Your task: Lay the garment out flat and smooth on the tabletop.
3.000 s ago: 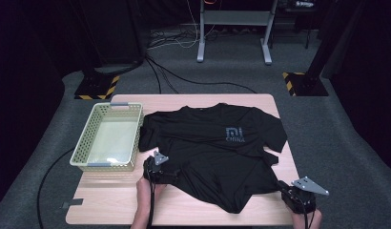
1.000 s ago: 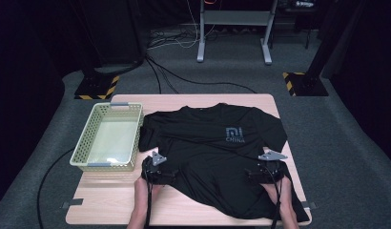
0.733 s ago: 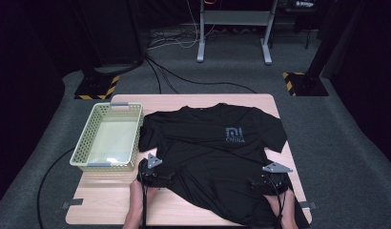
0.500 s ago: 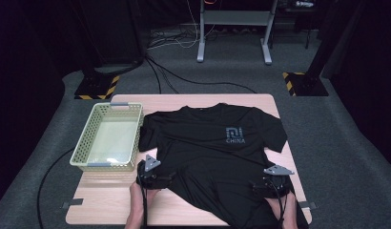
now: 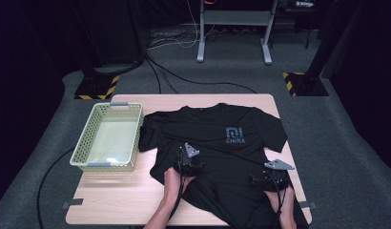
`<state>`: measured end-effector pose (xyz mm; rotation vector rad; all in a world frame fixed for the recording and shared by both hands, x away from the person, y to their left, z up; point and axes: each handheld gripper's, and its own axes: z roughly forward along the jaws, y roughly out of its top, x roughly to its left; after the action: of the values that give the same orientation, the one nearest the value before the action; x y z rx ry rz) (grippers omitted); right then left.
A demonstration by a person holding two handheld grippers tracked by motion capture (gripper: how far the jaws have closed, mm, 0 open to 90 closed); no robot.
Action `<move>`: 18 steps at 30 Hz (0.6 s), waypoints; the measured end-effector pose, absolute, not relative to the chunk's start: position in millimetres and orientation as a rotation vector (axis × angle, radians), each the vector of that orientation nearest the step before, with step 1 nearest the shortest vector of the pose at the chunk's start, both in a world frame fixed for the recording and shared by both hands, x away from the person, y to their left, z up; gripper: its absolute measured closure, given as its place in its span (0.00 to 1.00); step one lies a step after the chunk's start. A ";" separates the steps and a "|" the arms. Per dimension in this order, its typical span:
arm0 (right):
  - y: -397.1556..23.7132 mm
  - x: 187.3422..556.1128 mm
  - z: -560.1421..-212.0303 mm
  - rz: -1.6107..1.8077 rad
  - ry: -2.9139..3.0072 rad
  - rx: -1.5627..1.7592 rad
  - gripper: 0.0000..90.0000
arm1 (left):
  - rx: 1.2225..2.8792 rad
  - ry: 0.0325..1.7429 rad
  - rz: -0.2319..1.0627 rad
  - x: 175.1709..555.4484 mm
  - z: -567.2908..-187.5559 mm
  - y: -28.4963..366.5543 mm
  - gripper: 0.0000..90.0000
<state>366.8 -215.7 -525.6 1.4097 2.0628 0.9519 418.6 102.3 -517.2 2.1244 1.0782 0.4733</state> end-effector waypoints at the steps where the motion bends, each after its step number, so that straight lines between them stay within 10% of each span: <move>1: -214.9 366.5 -525.7 0.940 2.062 1.403 0.12 | 2.113 1.071 0.463 418.0 -518.0 102.3 0.59; 7: -212.7 366.4 -526.2 0.914 2.062 1.401 0.12 | 2.120 1.012 0.488 408.9 -518.8 102.5 0.92; 18: -215.7 366.6 -525.9 0.942 2.052 1.420 0.12 | 2.009 1.032 0.442 386.2 -518.3 139.6 0.94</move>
<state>366.6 -215.7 -525.9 1.4196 2.0521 0.9420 386.2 139.6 -518.3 2.0091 1.0324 0.4423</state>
